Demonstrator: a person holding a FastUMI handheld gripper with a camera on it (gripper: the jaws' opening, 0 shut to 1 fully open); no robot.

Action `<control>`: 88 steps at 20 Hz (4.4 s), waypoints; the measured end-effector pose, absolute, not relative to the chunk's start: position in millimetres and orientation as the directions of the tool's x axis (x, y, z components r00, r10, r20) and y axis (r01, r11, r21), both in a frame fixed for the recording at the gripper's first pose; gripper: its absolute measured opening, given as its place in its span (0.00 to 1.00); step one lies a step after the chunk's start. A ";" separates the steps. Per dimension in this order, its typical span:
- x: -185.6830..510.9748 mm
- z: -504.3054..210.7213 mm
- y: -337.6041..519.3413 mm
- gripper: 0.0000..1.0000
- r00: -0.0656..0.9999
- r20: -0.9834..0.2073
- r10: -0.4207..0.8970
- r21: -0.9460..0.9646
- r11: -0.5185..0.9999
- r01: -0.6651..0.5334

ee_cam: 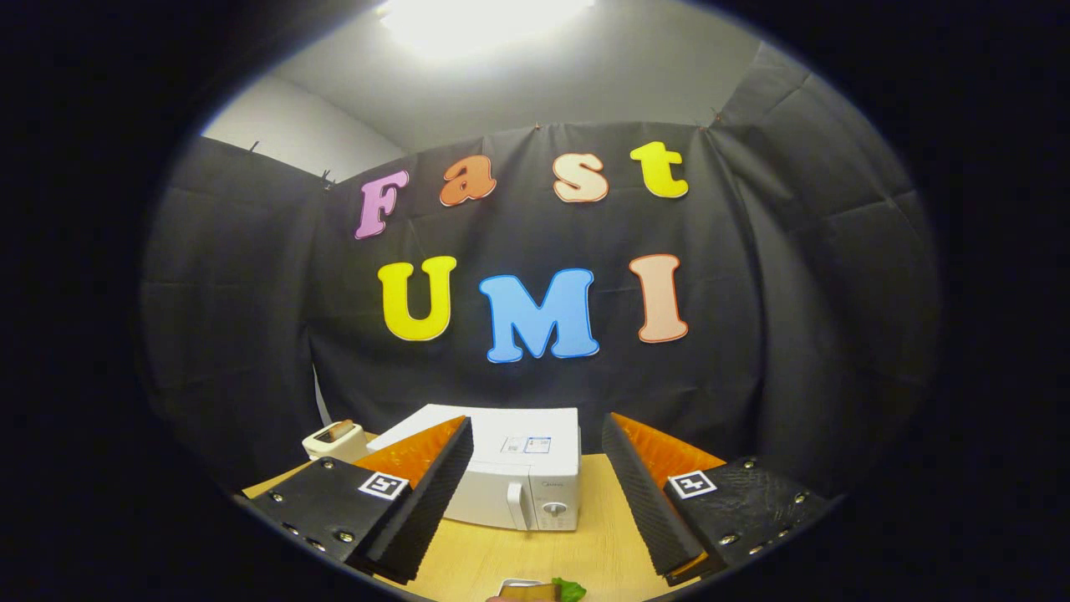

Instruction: Open the microwave, put the food inside, and close the microwave door.

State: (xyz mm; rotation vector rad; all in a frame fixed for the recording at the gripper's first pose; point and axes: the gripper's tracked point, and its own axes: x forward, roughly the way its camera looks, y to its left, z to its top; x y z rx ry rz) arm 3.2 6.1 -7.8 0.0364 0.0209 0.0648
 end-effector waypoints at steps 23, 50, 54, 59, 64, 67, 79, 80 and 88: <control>-12.2 -127.5 22.0 0.97 0.985 0.038 0.167 -0.032 0.986 -0.165; 195.6 -281.7 59.0 0.75 0.992 -0.124 -0.031 0.081 0.996 0.042; 206.5 -286.6 61.0 0.47 0.993 -0.108 -0.046 0.016 0.999 0.048; 197.7 -284.9 66.3 0.20 0.992 -0.114 -0.055 0.016 0.998 0.057; 195.6 -286.3 67.2 0.11 0.989 -0.139 -0.055 0.027 0.998 0.060; 179.9 -284.5 70.3 0.11 0.990 -0.121 -0.071 0.017 0.997 0.074; 67.7 -288.7 127.4 0.26 0.992 -0.111 0.059 0.025 0.998 -0.057; 60.6 -289.0 133.1 0.26 0.990 -0.111 0.083 0.024 0.996 -0.081; 3.3 -297.1 185.5 0.26 0.959 -0.116 0.260 0.028 0.966 -0.259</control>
